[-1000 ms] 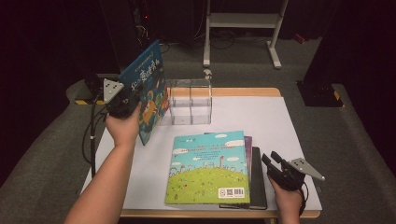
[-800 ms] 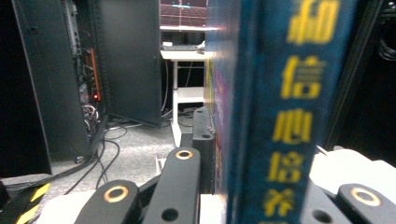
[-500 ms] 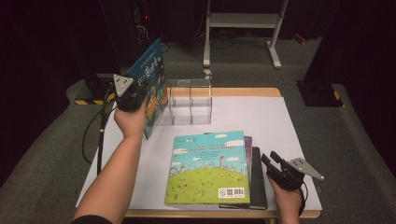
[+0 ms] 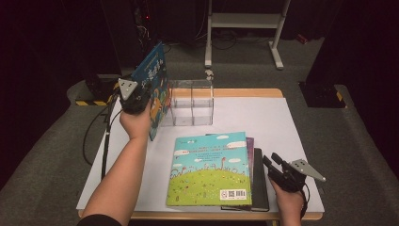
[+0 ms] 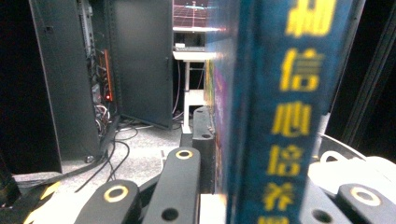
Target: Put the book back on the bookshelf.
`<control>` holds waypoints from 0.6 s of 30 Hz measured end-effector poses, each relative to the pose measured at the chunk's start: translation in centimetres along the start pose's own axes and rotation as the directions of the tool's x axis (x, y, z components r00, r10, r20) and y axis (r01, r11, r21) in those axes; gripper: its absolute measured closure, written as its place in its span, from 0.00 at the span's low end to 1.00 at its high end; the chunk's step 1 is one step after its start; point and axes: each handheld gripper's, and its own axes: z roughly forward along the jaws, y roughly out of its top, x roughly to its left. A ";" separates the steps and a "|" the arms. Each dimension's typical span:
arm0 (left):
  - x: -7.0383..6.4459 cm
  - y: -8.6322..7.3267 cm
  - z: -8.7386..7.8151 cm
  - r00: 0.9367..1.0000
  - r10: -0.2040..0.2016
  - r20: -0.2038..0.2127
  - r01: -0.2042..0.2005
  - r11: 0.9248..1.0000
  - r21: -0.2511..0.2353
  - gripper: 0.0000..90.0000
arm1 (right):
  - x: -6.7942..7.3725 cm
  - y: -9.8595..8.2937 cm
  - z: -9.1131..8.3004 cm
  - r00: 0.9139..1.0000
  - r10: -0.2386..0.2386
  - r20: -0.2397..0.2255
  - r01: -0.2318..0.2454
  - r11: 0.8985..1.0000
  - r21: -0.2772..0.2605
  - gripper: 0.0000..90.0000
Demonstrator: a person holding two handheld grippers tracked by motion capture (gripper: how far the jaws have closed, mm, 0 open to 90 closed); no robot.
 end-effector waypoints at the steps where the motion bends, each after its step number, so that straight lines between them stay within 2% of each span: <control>1: 0.0 -0.2 0.0 1.000 0.001 0.000 -0.001 1.000 0.002 0.93 | 0.0 0.0 0.0 1.000 0.001 -0.001 -0.001 1.000 0.001 0.61; 11: -0.1 -1.5 -1.4 1.000 0.006 0.016 -0.006 1.000 0.005 0.90 | 0.1 0.0 0.1 1.000 0.000 -0.008 0.000 1.000 0.002 0.61; 15: 0.1 -1.9 -1.8 0.998 -0.014 0.064 0.013 0.999 0.030 0.85 | 0.3 0.0 0.1 1.000 -0.005 -0.009 0.005 1.000 0.001 0.61; 17: 0.2 -1.8 -1.8 0.996 -0.008 0.093 0.003 0.999 0.053 0.81 | 0.3 0.0 0.1 1.000 -0.008 -0.008 0.008 1.000 0.002 0.61; 18: 0.3 -1.7 -1.9 0.995 -0.004 0.095 -0.002 0.998 0.069 0.79 | 0.4 0.0 0.1 1.000 -0.007 -0.009 0.007 1.000 0.001 0.61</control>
